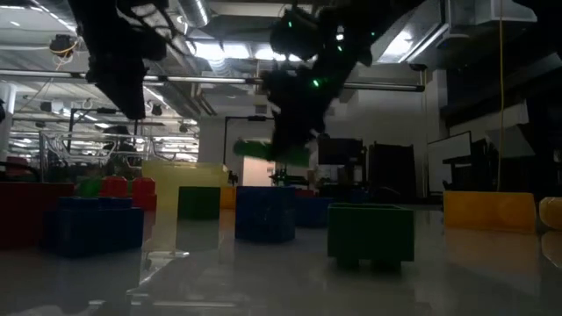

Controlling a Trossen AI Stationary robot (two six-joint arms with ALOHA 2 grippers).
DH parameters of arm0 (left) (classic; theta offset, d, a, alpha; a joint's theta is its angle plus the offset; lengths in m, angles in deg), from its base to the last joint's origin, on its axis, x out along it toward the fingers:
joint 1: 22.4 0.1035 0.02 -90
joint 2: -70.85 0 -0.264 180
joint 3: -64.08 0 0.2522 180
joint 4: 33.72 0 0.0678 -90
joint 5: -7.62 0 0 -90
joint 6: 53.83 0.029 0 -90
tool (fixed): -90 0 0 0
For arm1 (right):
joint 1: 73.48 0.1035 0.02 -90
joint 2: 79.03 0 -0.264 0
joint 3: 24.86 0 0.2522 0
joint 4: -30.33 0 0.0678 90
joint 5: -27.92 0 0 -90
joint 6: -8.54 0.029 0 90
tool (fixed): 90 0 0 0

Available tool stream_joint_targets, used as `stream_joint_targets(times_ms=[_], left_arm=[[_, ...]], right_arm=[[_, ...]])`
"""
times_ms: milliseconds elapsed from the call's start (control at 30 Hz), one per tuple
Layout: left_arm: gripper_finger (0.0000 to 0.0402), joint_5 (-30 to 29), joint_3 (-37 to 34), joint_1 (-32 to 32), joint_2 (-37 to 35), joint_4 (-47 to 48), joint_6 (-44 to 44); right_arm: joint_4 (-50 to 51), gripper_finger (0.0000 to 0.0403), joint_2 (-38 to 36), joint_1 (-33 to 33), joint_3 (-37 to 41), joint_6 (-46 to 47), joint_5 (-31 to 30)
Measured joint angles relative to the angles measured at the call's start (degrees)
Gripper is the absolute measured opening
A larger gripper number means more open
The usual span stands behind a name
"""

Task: Sort blocks by size
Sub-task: Put the large green game piece into the transparent bin

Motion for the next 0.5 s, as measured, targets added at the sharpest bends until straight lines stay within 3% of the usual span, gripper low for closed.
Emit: stream_joint_targets(times_ms=[167,500], left_arm=[[0.0145,-1.0,0.0,-4.6,-5.6,-2.2,-3.3],[0.0143,-2.5,0.1,-17.4,-11.0,-6.7,-5.0]], right_arm=[[-10.1,0.0173,0.0,0.0,-2.2,-3.0,0.6],[-48.6,0.0171,7.3,-0.3,-2.4,-5.4,6.5]])
